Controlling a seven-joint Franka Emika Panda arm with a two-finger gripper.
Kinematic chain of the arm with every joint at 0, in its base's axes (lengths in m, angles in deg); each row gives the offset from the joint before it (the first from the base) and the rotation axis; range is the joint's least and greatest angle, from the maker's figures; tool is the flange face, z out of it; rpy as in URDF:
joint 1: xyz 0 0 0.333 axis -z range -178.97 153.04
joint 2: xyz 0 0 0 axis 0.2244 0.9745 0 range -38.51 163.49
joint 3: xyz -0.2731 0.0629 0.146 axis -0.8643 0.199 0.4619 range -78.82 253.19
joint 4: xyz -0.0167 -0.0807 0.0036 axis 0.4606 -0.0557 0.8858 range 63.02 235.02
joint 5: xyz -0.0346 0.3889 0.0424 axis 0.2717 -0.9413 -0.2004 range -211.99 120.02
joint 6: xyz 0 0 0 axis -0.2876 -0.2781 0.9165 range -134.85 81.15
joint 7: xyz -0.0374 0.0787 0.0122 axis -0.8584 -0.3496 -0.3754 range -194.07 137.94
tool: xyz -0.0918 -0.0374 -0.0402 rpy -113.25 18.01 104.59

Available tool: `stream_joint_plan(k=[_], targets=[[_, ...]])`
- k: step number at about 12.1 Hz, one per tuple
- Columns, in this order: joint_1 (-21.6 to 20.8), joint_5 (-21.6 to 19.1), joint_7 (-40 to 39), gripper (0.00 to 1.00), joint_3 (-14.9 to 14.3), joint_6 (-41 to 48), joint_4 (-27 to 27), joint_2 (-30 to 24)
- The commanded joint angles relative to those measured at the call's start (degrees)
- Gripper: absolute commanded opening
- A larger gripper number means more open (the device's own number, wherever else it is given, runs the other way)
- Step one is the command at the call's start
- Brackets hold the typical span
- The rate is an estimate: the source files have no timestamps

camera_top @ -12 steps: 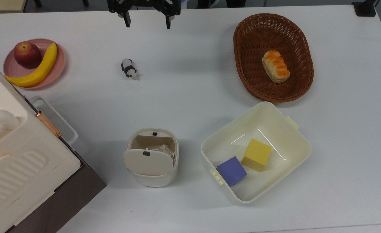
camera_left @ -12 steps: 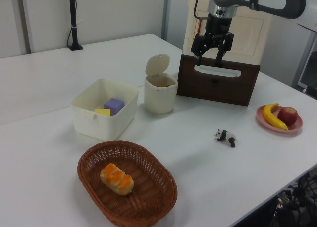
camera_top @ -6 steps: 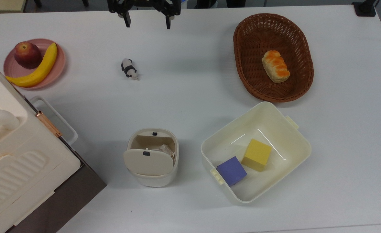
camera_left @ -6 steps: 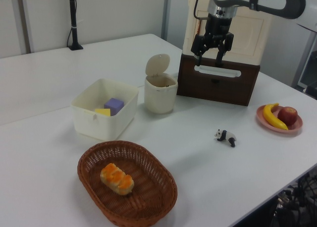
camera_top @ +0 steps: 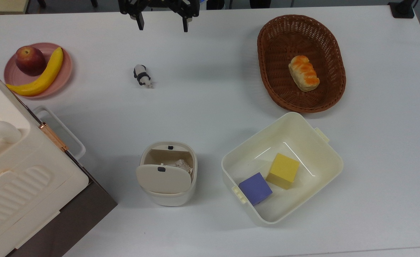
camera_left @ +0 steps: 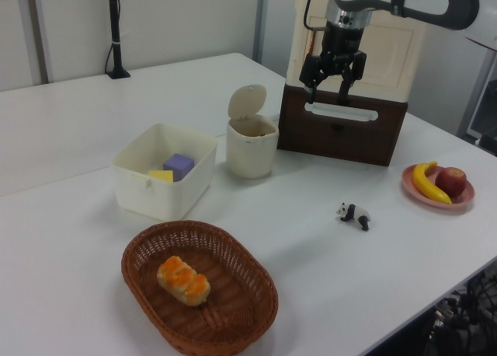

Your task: Grab it up and put it in the trash

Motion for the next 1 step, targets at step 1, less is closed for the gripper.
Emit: stream_joint_plan(k=[1], targets=[[-0.45, -1.38, -0.84, 1.00, -0.71, 1.33, 1.15, -1.60]])
